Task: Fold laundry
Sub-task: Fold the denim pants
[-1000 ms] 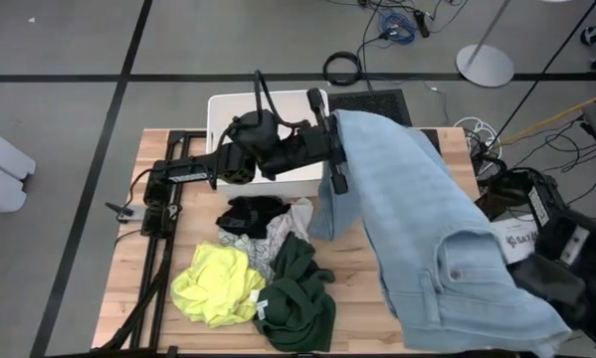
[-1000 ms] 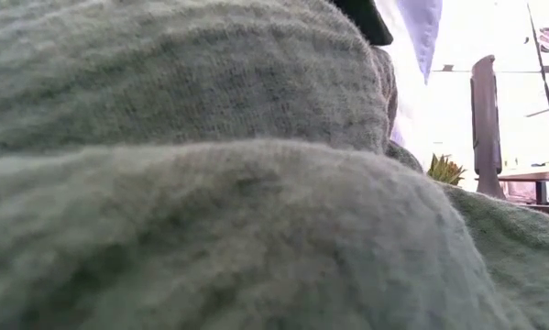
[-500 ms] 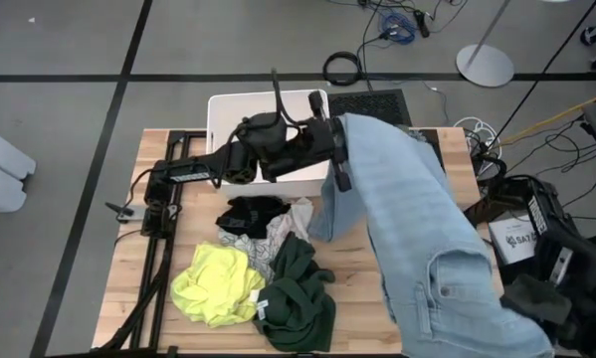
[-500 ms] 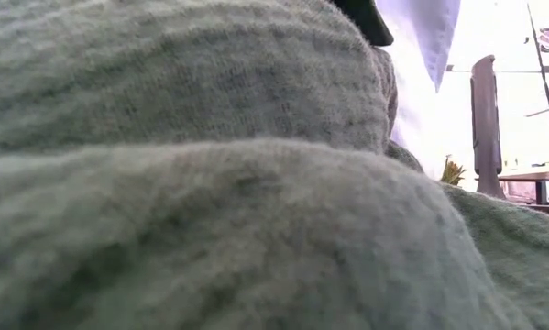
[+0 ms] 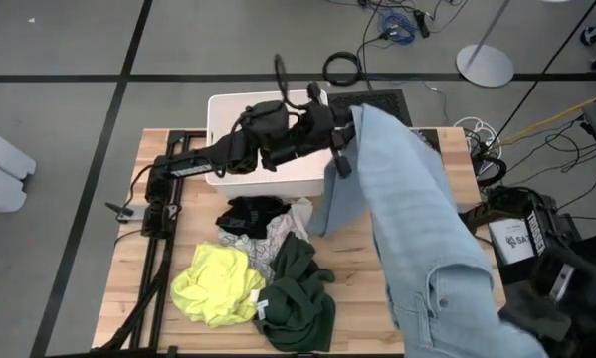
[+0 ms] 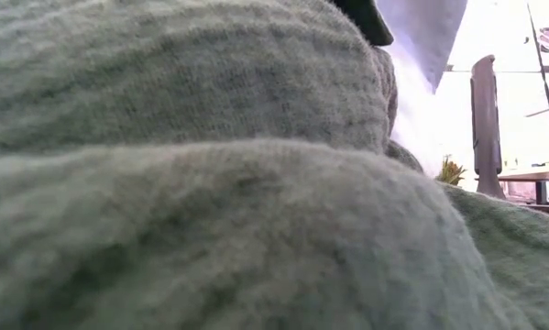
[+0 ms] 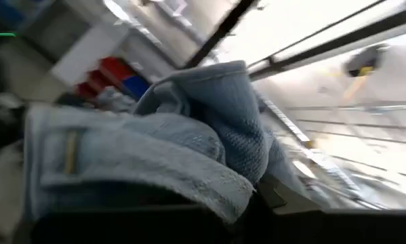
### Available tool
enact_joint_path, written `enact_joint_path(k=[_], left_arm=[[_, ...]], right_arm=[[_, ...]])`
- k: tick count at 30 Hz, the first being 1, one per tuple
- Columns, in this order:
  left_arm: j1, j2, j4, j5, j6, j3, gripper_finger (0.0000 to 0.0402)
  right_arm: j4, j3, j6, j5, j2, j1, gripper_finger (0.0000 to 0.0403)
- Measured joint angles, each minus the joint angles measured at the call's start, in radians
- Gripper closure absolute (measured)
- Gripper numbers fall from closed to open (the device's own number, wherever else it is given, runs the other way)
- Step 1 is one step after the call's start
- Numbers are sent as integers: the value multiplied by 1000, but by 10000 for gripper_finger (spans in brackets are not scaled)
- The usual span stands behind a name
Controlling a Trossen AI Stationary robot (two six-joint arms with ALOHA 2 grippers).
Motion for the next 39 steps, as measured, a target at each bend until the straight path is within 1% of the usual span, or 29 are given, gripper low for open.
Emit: enact_joint_path(k=[2,4,6,9,13,18,21,23,26,28,29,31,34,36,39], left_arm=[[0,-2,-92,34,-38,0,341],[0,-2,-191,70,-42,0,341],[-2,-2,-281,98,-49,0,341],[-3,-4,-408,171,-87,0,341],[-12,-4,-558,250,-126,0,341],[-59,-4,-662,283,-142,0,341],[-105,-3,-693,284,-146,0,341],[-149,-3,-679,282,-146,0,341],[-226,14,-546,235,-145,-54,341],[-263,37,-416,217,-137,-129,341],[-273,49,-325,215,-130,-177,341],[-276,68,-143,207,-114,-271,341],[-267,80,185,203,-111,-387,341],[-256,92,306,204,-109,-430,341],[-242,131,395,224,-140,-453,341]], right_arm=[[165,3,-140,-29,-1,-16,380],[302,32,-276,-57,-3,-30,380],[367,78,-370,-70,-11,-50,380],[344,157,-400,-55,-30,-88,380],[240,236,-393,-7,-62,-132,380],[210,266,-375,9,-118,-170,380],[210,266,-375,10,-153,-187,380],[207,266,-368,19,-171,-195,380],[202,267,-366,28,-180,-196,380],[186,267,-366,28,-179,-196,380],[176,267,-359,29,-176,-196,380],[145,267,-330,41,-169,-196,380],[73,266,-263,69,-160,-196,380],[19,266,-204,76,-155,-196,380],[-67,266,-100,75,-145,-196,380]])
